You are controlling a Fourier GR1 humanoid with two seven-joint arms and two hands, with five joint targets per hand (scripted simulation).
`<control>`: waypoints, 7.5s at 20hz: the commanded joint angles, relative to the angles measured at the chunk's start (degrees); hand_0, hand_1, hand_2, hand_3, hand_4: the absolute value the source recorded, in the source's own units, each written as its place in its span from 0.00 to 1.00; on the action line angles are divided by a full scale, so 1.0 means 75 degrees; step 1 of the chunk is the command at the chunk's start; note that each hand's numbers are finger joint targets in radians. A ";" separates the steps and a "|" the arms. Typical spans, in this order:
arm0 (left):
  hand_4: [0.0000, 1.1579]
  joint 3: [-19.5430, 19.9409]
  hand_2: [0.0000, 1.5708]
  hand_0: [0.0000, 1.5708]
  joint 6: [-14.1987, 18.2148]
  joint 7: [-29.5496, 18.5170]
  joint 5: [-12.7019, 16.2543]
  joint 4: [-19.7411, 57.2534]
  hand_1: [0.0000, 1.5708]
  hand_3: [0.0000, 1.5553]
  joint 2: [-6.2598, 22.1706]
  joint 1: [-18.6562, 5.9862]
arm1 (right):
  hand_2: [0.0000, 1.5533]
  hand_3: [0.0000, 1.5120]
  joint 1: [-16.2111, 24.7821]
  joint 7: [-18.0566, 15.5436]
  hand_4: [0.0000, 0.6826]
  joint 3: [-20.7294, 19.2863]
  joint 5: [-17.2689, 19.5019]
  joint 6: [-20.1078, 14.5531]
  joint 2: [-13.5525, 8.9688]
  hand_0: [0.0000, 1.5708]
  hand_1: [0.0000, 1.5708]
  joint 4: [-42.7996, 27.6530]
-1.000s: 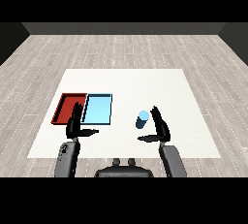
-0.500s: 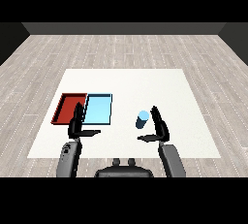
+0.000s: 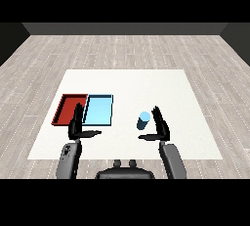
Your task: Pick the blue can and put it in the blue box
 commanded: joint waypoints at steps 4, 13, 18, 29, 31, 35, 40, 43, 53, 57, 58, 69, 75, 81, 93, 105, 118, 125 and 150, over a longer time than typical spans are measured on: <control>0.00 -0.0364 0.00 0.00 0.0398 0.0402 -0.0366 -0.0651 0.00 0.00 -0.0214 0.0216 | 0.00 0.00 -0.0017 0.0137 0.00 0.0203 -0.0044 -0.0506 0.0053 0.00 0.00 0.0362; 0.00 0.0004 0.00 0.00 0.0033 -0.0102 -0.0115 0.0367 0.00 0.00 0.0013 -0.0305 | 0.00 0.00 -0.1573 -0.0038 0.00 -0.0889 -0.0378 -0.0136 -0.0113 0.00 0.00 0.2390; 0.00 -0.0113 0.00 0.00 0.0370 -0.0201 -0.0280 0.0029 0.00 0.00 -0.0124 0.0094 | 0.00 0.00 -0.1371 -0.0025 0.00 -0.0722 -0.0524 -0.0215 0.0022 0.00 0.00 0.2358; 0.00 -0.0065 0.00 0.00 0.0213 0.0282 -0.0166 -0.0861 0.00 0.00 0.0098 0.0348 | 0.00 0.00 -0.1977 -0.1050 0.00 -0.0046 -0.1478 -0.0858 0.0060 0.00 0.00 0.4097; 0.00 0.0242 0.00 0.00 0.0298 -0.0254 -0.0117 0.0456 0.00 0.00 0.0072 -0.0452 | 0.00 0.00 -0.2672 -0.1107 0.00 -0.0857 -0.1230 -0.0288 0.0060 0.00 0.00 0.4863; 0.00 0.0110 0.00 0.00 -0.0053 0.0329 0.0068 -0.0808 0.00 0.00 0.0265 0.0390 | 0.00 0.00 -0.2648 -0.1046 0.00 -0.1005 -0.1328 0.0007 0.0010 0.00 0.00 0.4943; 0.00 0.0178 0.00 0.00 -0.0162 0.0149 0.0220 -0.0103 0.00 0.00 0.0197 -0.0004 | 0.00 0.00 -0.2438 -0.1343 0.00 -0.0542 -0.1607 -0.0116 0.0058 0.00 0.00 0.4810; 0.00 -0.0085 0.00 0.00 0.0190 0.0470 -0.0102 -0.0971 0.00 0.00 0.0079 0.0413 | 0.00 0.00 -0.2042 -0.0867 0.00 0.0672 -0.2165 -0.1311 0.0059 0.00 0.00 0.4002; 0.00 0.0104 0.00 0.00 0.0233 -0.0087 -0.0104 0.0020 0.00 0.00 0.0001 -0.0071 | 0.32 0.00 -0.2695 -0.1217 0.00 -0.0384 -0.1838 -0.1009 0.0060 0.00 0.00 0.4782; 0.00 0.0118 0.00 0.00 0.0005 -0.0010 0.0111 -0.0226 0.00 0.00 0.0068 0.0067 | 0.93 0.94 -0.2753 -0.0038 0.69 -0.0162 -0.1411 -0.1884 -0.0077 0.93 0.93 0.4491; 0.00 0.0279 0.00 0.00 -0.0319 -0.0221 0.0256 -0.0396 0.00 0.00 0.0342 0.0528 | 0.94 0.96 -0.2751 -0.0611 0.79 -0.0077 -0.1412 -0.2078 0.0059 0.93 0.93 0.5086; 0.00 -0.0395 0.00 0.00 0.0458 -0.0208 -0.0415 -0.0211 0.00 0.00 -0.0226 0.0317 | 0.95 0.89 -0.2602 0.0082 0.66 0.0555 -0.0934 -0.2499 -0.0027 0.93 0.93 0.3402; 0.00 -0.0328 0.00 0.00 0.0085 0.0316 -0.0136 -0.0291 0.00 0.00 -0.0121 -0.0003 | 0.95 0.91 -0.2340 -0.0291 0.75 0.0982 -0.0384 -0.2974 0.0056 0.93 0.93 0.2860; 0.00 -0.0611 0.00 0.00 -0.0021 0.0137 -0.0343 0.0392 0.00 0.00 -0.0234 -0.0605 | 0.95 0.91 -0.2882 0.0079 0.77 0.1015 -0.0486 -0.2875 0.0057 0.93 0.93 0.2524; 0.00 -0.1372 0.00 0.00 0.0218 0.0648 0.0010 -0.0012 0.00 0.00 -0.0239 -0.0504 | 0.95 0.89 -0.3250 0.0578 0.81 0.0365 -0.0371 -0.2090 -0.0173 0.92 0.92 0.1844; 0.00 -0.2646 0.00 0.00 0.1277 0.0515 0.0563 0.0671 0.00 0.00 -0.0240 -0.1264 | 0.95 0.92 -0.3238 0.0199 0.81 0.0033 -0.0002 -0.1523 0.0014 0.92 0.92 0.2145; 0.00 -0.2893 0.00 0.00 0.1574 0.0131 0.1016 0.2269 0.00 0.00 -0.0241 -0.2378 | 0.94 0.91 -0.3620 0.0822 0.81 0.0488 -0.0259 -0.1787 0.0060 0.92 0.92 0.1676; 0.00 -0.3932 0.00 0.00 0.2602 0.0556 0.1455 0.2313 0.00 0.00 -0.0241 -0.2700 | 0.94 0.91 -0.3900 0.0410 0.82 0.1100 -0.0742 -0.1960 0.0060 0.91 0.91 0.2209; 0.00 -0.4706 0.00 0.00 0.3361 0.0089 0.2905 0.3877 0.00 0.00 -0.0241 -0.3979 | 0.94 0.92 -0.3552 0.0165 0.80 0.1791 -0.0974 -0.2090 0.0060 0.91 0.91 0.1778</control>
